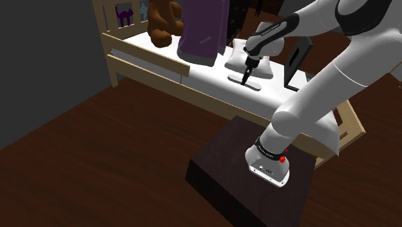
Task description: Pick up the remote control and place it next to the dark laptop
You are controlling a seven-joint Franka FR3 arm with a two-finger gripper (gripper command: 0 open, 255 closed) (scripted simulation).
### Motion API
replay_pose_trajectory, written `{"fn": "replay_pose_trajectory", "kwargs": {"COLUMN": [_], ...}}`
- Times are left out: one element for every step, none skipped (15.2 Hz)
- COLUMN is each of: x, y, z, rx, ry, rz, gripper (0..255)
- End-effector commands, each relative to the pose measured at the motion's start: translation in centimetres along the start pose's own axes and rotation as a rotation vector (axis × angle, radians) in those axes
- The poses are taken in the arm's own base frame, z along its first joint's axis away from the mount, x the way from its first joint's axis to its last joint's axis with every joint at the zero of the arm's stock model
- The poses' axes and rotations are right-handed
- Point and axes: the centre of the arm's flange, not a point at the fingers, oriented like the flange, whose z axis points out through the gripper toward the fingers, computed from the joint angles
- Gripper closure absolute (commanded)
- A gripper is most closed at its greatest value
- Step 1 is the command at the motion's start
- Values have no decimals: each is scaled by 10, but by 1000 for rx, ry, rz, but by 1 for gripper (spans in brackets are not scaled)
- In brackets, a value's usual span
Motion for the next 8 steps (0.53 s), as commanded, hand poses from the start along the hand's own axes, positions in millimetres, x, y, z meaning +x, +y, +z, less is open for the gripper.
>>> {"fn": "replay_pose_trajectory", "kwargs": {"x": [-2,-2,-2,-1,-2,-2,-2,-2], "y": [0,0,-1,0,-1,-1,0,0], "z": [2,2,2,1,4,-1,-6,-11], "rx": [5,5,5,5,5,5,5,5], "ry": [-6,-6,-6,-6,-6,-6,-6,-6], "rz": [3,3,3,3,3,3,3,3], "gripper": [255,255,255,255,255,255,255,255]}}
